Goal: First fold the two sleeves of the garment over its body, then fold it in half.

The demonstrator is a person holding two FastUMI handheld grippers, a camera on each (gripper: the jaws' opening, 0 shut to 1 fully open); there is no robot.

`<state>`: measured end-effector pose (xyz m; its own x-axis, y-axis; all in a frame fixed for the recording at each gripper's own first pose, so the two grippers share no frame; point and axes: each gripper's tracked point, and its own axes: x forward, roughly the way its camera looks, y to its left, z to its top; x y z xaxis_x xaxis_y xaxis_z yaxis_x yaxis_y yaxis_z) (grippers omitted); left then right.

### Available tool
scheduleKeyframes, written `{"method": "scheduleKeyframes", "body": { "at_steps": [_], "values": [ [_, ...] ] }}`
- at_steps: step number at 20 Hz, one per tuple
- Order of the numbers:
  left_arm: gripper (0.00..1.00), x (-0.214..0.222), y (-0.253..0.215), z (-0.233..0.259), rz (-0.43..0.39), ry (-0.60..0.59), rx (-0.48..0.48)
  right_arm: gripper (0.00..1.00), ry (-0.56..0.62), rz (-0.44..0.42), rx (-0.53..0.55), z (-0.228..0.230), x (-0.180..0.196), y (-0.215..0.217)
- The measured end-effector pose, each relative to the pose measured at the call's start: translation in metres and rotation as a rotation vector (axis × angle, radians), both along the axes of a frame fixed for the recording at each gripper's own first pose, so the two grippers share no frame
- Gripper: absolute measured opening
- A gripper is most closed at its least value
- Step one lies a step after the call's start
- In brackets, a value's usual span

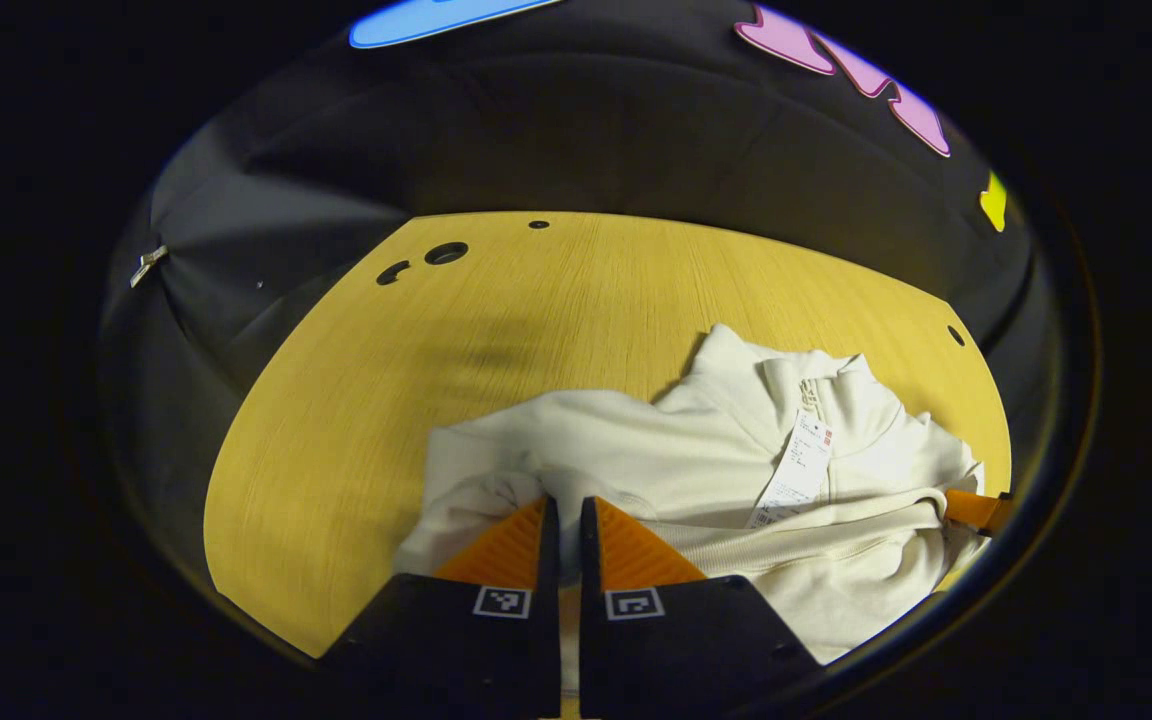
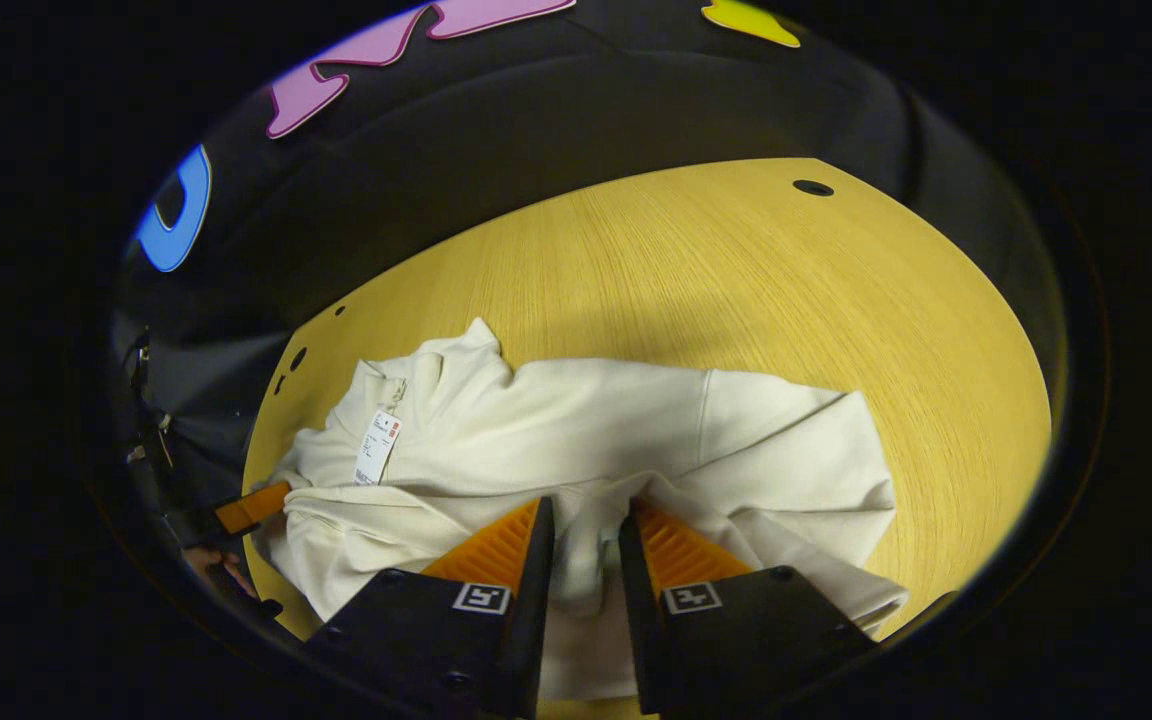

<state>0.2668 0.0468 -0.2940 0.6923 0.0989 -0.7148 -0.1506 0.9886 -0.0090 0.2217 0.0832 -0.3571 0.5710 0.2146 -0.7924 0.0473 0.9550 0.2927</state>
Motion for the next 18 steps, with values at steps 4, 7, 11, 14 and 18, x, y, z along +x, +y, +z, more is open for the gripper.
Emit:
{"method": "scheduleKeyframes", "body": {
  "at_steps": [4, 7, 11, 14, 18],
  "values": [
    [0.50, -0.005, 0.006, 0.015, 0.013, -0.042, 0.017, 0.67, -0.017, -0.013, 0.011, 0.016, -0.003, 0.004],
    [0.71, -0.011, 0.012, 0.034, 0.019, -0.101, 0.030, 0.80, -0.045, -0.009, 0.002, 0.033, -0.007, -0.002],
    [0.77, -0.031, 0.008, 0.062, -0.006, -0.158, 0.015, 0.94, -0.095, 0.024, -0.025, 0.059, -0.017, -0.012],
    [0.78, -0.050, 0.004, 0.080, -0.033, -0.193, 0.013, 0.94, -0.110, 0.048, -0.011, 0.076, -0.033, -0.013],
    [0.79, -0.081, -0.016, 0.104, -0.087, -0.235, 0.004, 0.94, -0.164, 0.087, -0.031, 0.102, -0.057, -0.014]
  ]
}}
